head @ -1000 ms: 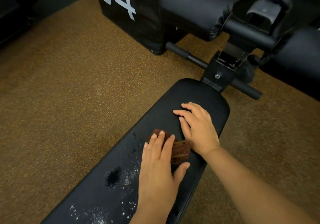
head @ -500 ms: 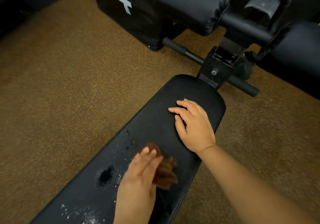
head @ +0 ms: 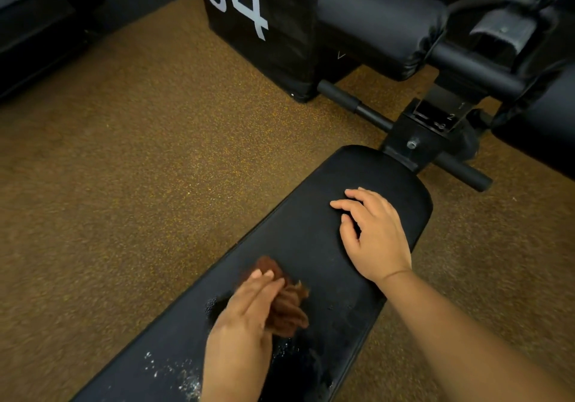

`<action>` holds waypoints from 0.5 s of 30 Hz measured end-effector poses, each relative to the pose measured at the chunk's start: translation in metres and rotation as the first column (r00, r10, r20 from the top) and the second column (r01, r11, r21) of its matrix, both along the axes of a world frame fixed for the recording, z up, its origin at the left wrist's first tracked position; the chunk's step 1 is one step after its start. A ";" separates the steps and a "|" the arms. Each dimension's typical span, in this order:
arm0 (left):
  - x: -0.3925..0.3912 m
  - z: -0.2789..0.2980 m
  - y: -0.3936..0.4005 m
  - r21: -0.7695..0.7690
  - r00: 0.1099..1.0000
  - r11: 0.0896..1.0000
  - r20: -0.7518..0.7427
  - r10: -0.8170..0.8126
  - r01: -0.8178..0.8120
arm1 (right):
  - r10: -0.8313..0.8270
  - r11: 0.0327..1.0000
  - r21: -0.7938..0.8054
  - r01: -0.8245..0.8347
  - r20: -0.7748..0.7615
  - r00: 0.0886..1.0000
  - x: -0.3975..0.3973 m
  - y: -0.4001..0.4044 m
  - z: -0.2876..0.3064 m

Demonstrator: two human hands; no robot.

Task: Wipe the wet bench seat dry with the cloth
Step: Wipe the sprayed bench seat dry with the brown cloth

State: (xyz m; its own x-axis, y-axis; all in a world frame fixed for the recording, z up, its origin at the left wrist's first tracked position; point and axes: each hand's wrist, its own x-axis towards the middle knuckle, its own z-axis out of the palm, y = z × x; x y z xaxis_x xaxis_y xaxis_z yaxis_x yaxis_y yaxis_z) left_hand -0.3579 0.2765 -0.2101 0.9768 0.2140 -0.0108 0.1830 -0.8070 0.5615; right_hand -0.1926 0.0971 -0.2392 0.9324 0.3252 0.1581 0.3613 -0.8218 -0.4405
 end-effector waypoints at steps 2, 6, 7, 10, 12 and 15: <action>-0.001 0.001 0.010 0.023 1.000 1.000 -0.012 -0.001 0.002 | 0.011 1.000 -0.006 -0.011 0.009 1.000 0.000 -0.001 0.000; 0.047 0.005 0.024 0.042 0.961 0.963 -0.067 0.270 -0.268 | 0.010 1.000 -0.006 -0.010 0.030 1.000 -0.001 -0.002 -0.002; 0.056 0.005 0.021 0.015 0.943 0.946 -0.065 0.325 -0.325 | 0.010 1.000 -0.004 -0.010 0.035 0.999 -0.001 -0.002 -0.002; 0.051 -0.003 -0.004 -0.016 0.946 0.947 -0.050 0.319 -0.320 | 0.016 1.000 0.000 -0.016 0.044 0.999 0.000 -0.002 -0.003; 0.025 -0.004 -0.027 -0.020 0.967 0.967 -0.028 0.254 -0.255 | 0.017 1.000 0.006 -0.017 0.044 0.999 0.001 -0.001 -0.003; -0.004 -0.003 -0.037 -0.013 0.994 0.993 0.009 0.113 -0.113 | 0.012 1.000 0.004 -0.012 0.044 0.999 0.001 -0.003 -0.002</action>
State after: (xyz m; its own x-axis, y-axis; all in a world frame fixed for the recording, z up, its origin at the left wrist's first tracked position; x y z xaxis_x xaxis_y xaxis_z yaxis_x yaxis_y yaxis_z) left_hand -0.3620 0.2398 -0.2132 0.9463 0.3232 -0.0048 0.2674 -0.7746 0.5731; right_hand -0.1914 0.0943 -0.2415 0.9207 0.3353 0.1996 0.3898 -0.8158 -0.4273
